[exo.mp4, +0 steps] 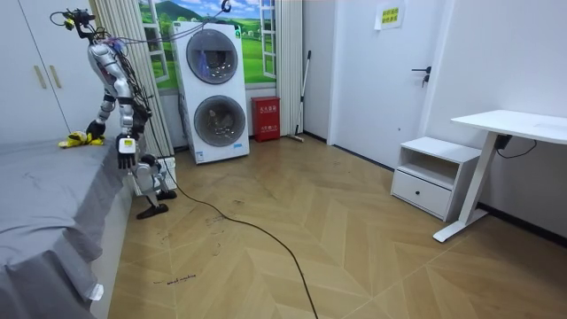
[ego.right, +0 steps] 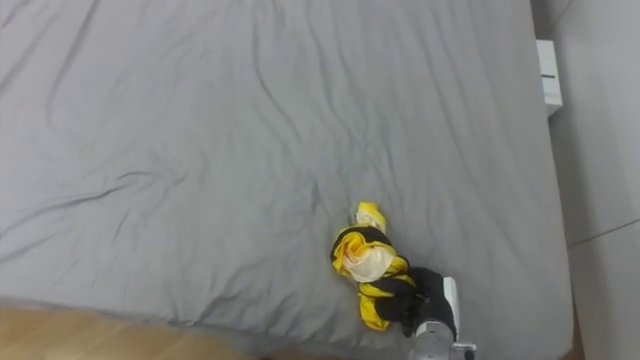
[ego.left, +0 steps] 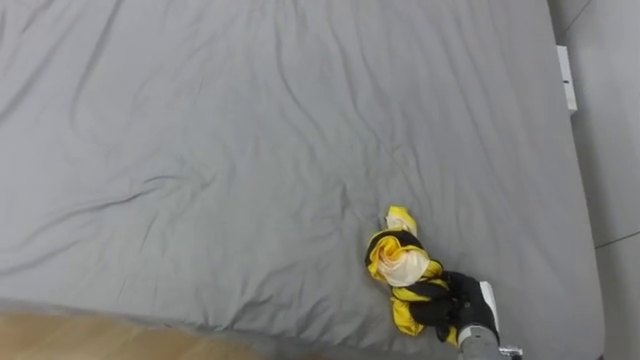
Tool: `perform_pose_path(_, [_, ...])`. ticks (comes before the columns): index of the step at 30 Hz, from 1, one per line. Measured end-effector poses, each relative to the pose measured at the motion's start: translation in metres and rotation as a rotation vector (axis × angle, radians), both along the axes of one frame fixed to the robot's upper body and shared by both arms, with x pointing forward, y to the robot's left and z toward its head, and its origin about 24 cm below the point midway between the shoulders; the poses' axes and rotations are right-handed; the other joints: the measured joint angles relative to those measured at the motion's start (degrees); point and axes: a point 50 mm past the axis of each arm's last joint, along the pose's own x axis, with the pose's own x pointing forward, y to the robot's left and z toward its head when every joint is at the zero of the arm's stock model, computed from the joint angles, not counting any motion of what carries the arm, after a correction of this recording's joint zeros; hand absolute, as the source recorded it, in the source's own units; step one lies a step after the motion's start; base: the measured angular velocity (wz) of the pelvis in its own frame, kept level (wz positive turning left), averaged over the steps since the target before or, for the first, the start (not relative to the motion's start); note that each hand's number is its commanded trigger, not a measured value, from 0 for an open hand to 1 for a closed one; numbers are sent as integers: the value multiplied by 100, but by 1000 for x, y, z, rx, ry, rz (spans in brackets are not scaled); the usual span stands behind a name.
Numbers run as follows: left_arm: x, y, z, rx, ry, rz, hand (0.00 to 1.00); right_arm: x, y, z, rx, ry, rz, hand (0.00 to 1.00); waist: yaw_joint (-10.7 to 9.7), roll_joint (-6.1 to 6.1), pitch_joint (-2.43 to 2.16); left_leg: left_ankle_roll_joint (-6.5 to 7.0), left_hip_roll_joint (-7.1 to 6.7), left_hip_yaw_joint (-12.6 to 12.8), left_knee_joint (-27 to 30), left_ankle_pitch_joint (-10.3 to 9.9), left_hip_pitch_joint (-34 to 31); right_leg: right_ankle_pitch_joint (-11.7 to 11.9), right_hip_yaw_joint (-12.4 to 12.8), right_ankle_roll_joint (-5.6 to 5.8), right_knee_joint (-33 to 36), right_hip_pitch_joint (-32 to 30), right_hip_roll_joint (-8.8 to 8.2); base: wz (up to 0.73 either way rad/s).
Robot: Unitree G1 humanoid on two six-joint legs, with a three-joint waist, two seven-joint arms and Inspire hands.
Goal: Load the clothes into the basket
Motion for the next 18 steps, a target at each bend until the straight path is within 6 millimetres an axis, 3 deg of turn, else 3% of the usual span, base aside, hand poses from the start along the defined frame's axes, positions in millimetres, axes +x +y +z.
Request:
perform_pose_path(5, [-5, 3, 0, 11, 8, 2, 0, -17, -1, 1, 60, -20, 14, 100, -86, -60, 20, 8, 2, 121, -108, -19, 392, -27, 154, 35, -112, 350, -1, -11])
perform_pose_path(8, [-11, 4, 0, 11, 6, 15, 0, -20, -1, 14, 108, -103, 18, 100, -185, -53, 24, 14, 26, 365, -198, -49, 675, -46, 453, 53, -119, 483, 12, -40])
perform_pose_path(12, [-19, 5, -1, 31, 29, -6, 0, -12, -11, 38, 104, -236, -7, 100, -529, 8, 30, 32, 43, 636, -264, -192, 1212, -85, 825, 114, -188, 832, 23, -44])
perform_pose_path(14, [-20, 6, -1, 40, 34, -12, 0, -9, -18, 45, 85, -276, -30, 100, -588, 13, 22, 32, 76, 803, -279, -259, 1400, -84, 1039, 119, -193, 940, 45, -52])
perform_pose_path(16, [-33, 6, -3, 45, 74, -17, 0, -6, -23, 52, 81, -310, -46, 100, -840, 11, 14, 27, 109, 987, -284, -337, 1589, -85, 1163, 131, -191, 1048, 61, -39])
perform_pose_path(18, [-43, 9, -4, 44, 94, 6, 0, -8, -30, 57, 83, -333, -62, 100, -948, 14, 11, 19, 128, 1129, -329, -358, 1693, -81, 1277, 133, -186, 1064, 70, -39])
